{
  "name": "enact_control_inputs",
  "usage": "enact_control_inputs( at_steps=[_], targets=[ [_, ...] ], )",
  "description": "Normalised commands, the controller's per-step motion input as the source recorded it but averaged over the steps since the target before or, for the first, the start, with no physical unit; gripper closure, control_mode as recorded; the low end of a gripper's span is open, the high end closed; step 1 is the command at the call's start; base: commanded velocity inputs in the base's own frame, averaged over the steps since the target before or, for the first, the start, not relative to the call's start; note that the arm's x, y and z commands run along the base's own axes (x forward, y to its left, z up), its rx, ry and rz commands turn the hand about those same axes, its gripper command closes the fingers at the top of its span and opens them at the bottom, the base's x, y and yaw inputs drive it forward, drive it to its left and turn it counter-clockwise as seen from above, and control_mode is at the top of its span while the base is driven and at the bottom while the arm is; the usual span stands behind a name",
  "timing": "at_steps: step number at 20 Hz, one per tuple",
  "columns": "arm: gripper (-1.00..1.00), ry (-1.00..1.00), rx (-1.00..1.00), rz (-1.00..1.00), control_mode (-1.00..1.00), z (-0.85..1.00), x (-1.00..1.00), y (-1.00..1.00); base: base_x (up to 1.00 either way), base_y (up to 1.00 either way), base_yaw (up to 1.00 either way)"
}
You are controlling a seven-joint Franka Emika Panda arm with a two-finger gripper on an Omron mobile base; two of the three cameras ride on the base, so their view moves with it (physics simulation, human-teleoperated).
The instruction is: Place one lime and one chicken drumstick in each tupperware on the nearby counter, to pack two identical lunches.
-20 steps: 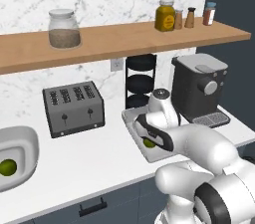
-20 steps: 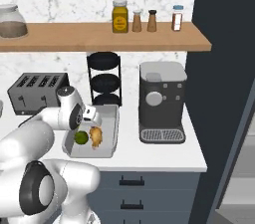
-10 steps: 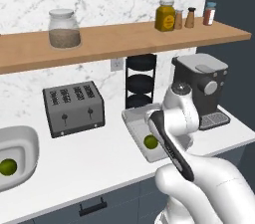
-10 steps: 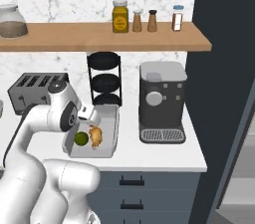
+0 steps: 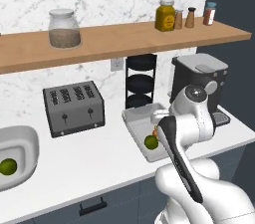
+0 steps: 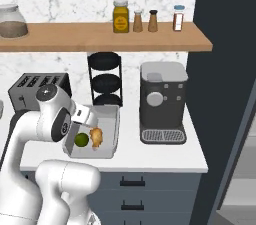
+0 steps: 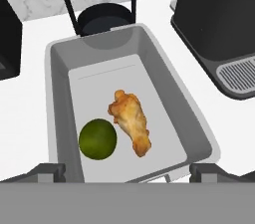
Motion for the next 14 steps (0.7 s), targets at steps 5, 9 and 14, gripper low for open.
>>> enact_control_inputs(
  at_steps=[5,9,14],
  targets=[
    [-1.0,0.0,0.0,0.0,-1.0,0.0,-0.04,0.0,0.0,0.0,0.0],
    [-1.0,0.0,0.0,0.0,-1.0,0.0,-0.06,0.0,0.0,0.0,0.0],
    [-1.0,0.0,0.0,0.0,-1.0,0.0,-0.12,0.0,0.0,0.0,0.0]
  ],
)
